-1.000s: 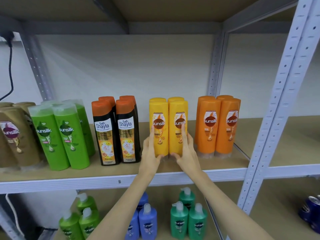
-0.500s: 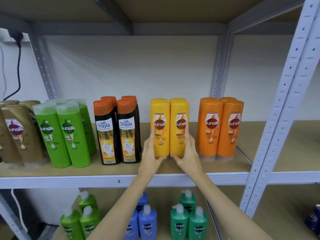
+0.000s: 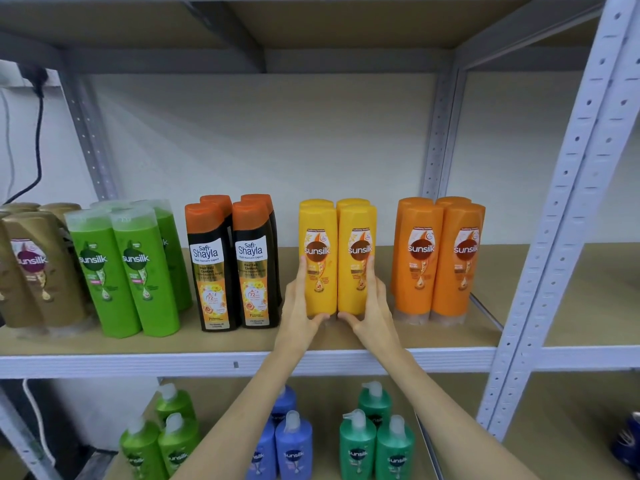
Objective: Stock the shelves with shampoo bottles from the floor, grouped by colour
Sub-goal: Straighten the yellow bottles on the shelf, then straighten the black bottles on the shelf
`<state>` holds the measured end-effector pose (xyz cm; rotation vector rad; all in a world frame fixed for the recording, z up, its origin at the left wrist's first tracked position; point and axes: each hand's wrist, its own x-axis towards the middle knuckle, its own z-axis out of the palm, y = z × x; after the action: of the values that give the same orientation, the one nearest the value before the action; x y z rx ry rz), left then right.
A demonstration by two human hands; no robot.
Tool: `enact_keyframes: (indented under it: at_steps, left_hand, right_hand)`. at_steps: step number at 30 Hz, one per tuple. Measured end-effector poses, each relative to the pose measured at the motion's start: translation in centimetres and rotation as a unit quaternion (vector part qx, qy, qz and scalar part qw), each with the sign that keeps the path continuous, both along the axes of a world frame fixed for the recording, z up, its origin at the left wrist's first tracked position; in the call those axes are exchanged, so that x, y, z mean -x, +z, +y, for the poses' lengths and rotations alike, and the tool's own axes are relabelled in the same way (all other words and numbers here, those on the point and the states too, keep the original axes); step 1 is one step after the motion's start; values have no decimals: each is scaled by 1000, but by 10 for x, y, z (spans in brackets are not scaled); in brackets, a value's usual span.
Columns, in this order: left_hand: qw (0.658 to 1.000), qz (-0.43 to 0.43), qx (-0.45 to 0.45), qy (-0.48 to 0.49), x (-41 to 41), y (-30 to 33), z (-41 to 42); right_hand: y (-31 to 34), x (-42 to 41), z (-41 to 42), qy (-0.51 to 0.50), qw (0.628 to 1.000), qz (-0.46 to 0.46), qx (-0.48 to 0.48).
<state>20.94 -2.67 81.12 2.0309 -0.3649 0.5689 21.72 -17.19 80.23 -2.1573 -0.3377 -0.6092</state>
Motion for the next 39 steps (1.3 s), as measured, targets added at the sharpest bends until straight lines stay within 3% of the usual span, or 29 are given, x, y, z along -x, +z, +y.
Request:
enact_keyframes:
  at_steps: [3,7,12,15,17,21,24,29,33,39]
  left_hand:
    - [1000,3,-8,0,1,0,2]
    - [999,-35,-32,14,8,1,14]
    - [988,-147,-40,29,20,7,43]
    - [970,-232,-31,72,26,15,69]
    - [960,-257,-28,106,25,17,90]
    - [965,-214,-31,148,16,11,131]
    - [975,-176,-45,124,13,13,146]
    - [989,-112,11,96,13,15,158]
    - [997,-43,30,48,8,14,169]
    - [999,-6,20,37,5,6,175]
  right_hand:
    - [-2,-1,0,-17,1000,-12,5]
    - [0,3,9,-107,990,-96,1]
    - [17,14,43,-148,951,-271,-4]
    - [27,21,74,-123,938,-324,-8]
    - [29,24,95,-78,947,-312,-12]
    - [24,25,130,-5,979,-203,11]
    - [19,22,153,-7,993,-115,-14]
    - [12,20,174,-23,998,-40,-40]
    - [10,21,180,-45,998,-24,-41]
    - [11,19,188,-73,997,3,-34]
